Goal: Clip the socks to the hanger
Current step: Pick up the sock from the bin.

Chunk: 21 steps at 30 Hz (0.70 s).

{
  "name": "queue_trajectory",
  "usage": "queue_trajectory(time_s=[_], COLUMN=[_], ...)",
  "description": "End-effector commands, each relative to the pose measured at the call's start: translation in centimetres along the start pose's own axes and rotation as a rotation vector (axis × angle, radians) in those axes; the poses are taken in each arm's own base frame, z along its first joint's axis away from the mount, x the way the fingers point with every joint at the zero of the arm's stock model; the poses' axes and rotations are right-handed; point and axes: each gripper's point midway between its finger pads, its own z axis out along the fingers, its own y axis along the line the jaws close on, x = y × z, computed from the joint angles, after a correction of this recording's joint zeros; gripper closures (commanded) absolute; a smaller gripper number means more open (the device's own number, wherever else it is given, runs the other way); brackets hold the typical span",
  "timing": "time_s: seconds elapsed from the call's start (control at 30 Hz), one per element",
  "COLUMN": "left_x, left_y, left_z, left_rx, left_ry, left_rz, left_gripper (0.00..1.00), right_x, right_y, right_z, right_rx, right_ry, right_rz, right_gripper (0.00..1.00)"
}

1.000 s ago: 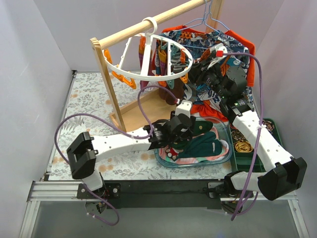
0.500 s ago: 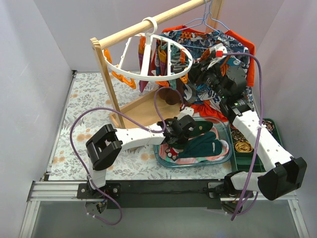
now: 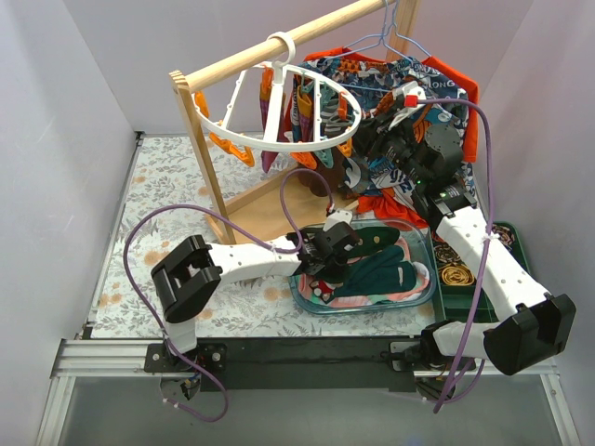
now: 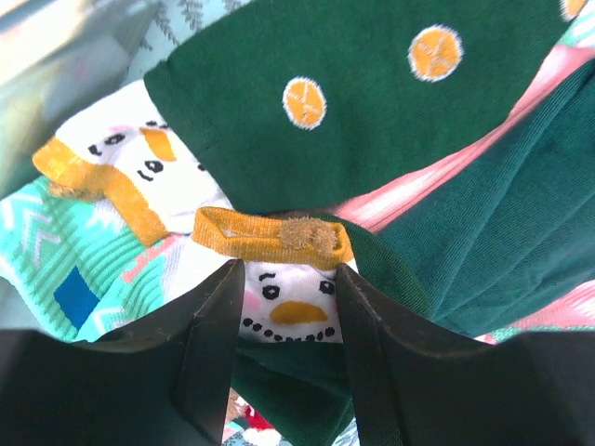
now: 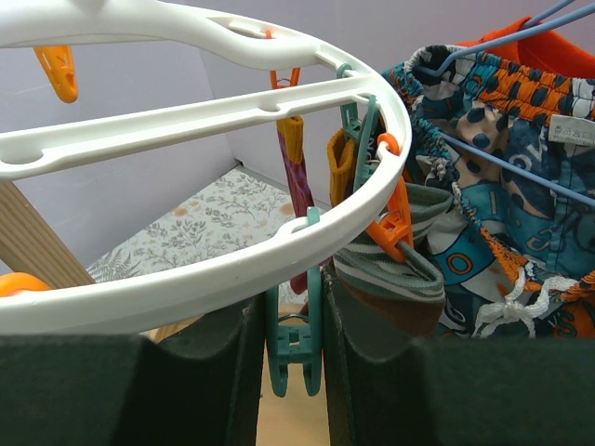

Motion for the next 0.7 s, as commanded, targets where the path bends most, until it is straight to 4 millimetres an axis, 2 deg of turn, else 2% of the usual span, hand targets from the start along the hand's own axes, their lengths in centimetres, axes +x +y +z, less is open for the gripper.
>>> queue_trajectory(time_s=[0.0, 0.1, 0.17, 0.27, 0.3, 0.43, 0.5, 0.53, 0.57, 0.63, 0.67], left_x=[0.1, 0.2, 0.4, 0.5, 0.5, -0.1, -0.9, -1.6, -3.4, -4.2, -5.6], left_y=[0.1, 0.4, 0.4, 0.2, 0.3, 0.8, 0.9, 0.9, 0.6, 1.0, 0.5], left_z=[-0.7, -0.2, 0.1, 0.0, 0.0, -0.7, -1.7, -2.2, -3.5, -4.7, -5.5], left_rx=[0.008, -0.011, -0.017, 0.000, 0.001, -0.001, 0.013, 0.022, 0.051, 0.072, 0.110], left_ry=[-0.003, -0.013, -0.012, -0.010, -0.011, -0.054, -0.095, -0.122, -0.192, -0.253, -0.316], left_rz=[-0.027, -0.030, -0.032, -0.031, -0.031, -0.043, -0.049, -0.052, -0.073, -0.061, -0.075], left_gripper=[0.59, 0.63, 0.69, 0.89, 1.00, 1.00, 1.00, 1.00, 1.00, 1.00, 1.00], right_x=[1.3, 1.5, 1.4, 1.5, 1.5, 1.2, 1.1, 1.0, 1.0, 0.7, 0.5], right_y=[0.1, 0.0, 0.1, 0.0, 0.0, 0.0, 0.0, 0.1, 0.1, 0.2, 0.2], right_z=[0.2, 0.3, 0.3, 0.2, 0.2, 0.2, 0.2, 0.2, 0.2, 0.2, 0.2], right_rx=[-0.010, -0.009, -0.011, -0.010, -0.009, -0.008, -0.008, -0.009, -0.010, -0.012, -0.013], right_ry=[0.042, 0.046, 0.045, 0.048, 0.046, 0.041, 0.038, 0.037, 0.036, 0.030, 0.026], right_rz=[0.018, 0.022, 0.019, 0.017, 0.016, 0.015, 0.012, 0.012, 0.013, 0.007, 0.006], right_gripper=[0.99, 0.99, 0.99, 0.99, 0.99, 0.99, 0.99, 0.99, 0.99, 0.99, 0.99])
